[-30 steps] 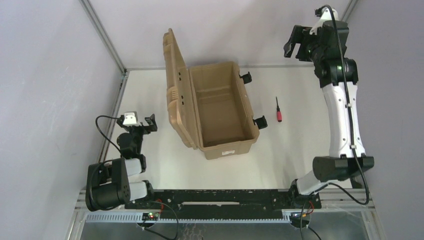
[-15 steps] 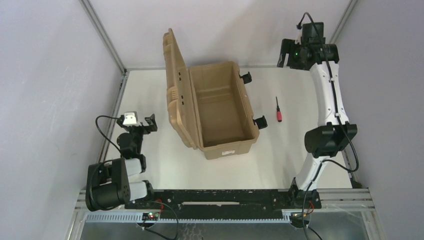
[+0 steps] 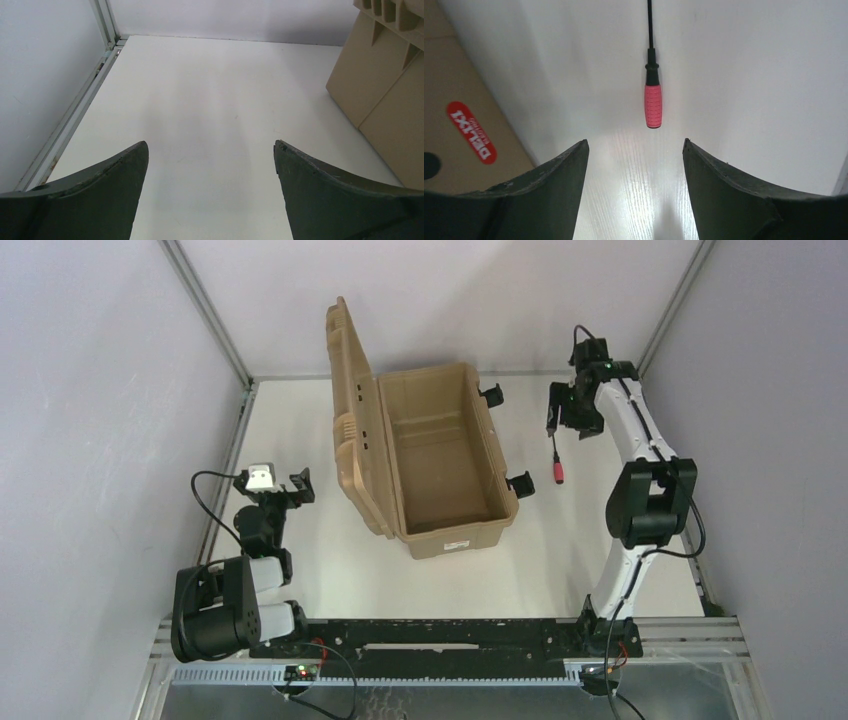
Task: Put the screwdriver in the bin
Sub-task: Pick up the screwdriver from the center of the board.
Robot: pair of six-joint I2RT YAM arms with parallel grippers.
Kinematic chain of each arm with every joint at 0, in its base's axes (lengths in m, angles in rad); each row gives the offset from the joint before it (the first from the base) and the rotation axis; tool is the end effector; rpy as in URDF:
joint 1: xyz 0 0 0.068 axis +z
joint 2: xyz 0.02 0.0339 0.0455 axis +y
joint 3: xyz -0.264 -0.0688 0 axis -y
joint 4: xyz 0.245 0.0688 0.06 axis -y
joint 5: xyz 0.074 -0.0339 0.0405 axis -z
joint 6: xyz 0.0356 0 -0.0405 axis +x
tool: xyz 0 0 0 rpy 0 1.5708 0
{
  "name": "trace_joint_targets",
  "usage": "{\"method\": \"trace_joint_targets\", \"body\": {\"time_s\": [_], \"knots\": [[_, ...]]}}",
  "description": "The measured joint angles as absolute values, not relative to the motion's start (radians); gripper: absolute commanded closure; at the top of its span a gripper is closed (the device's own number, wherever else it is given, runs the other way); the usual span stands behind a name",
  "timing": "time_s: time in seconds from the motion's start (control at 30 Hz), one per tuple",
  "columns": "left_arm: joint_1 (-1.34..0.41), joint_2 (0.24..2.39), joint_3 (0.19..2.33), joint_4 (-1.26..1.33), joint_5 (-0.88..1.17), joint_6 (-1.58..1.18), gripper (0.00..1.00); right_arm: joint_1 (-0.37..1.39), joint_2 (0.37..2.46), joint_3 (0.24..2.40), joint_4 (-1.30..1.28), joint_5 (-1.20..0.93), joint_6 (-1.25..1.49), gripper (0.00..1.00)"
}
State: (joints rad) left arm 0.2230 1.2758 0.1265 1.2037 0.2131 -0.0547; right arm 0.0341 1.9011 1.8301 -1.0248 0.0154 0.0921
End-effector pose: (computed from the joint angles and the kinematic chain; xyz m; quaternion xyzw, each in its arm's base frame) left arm 0.2034 0.0384 0.1730 -0.0182 0.6878 -0.0122 0.7255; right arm 0.4042 0.0132 0.3082 0.0300 0.9714 0.0074 0.2353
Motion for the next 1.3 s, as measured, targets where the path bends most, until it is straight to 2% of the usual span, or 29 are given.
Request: {"method": "trace_joint_targets", "body": {"time_s": [0.3,1.0,1.3], "knots": [[0.223,1.276,0.126,1.204,0.213,-0.055,0.00,0.034,1.966,1.692,-0.954,0.019,0.096,0.31],[0.223,1.275,0.126,1.204,0.213,-0.055,0.00,0.013,2.086,1.614,-0.863,0.018,0.103,0.46],[0.223,1.275,0.126,1.204,0.213,-0.055,0.00,0.013,2.104,1.602,-0.849,0.018,0.103,0.55]]}}
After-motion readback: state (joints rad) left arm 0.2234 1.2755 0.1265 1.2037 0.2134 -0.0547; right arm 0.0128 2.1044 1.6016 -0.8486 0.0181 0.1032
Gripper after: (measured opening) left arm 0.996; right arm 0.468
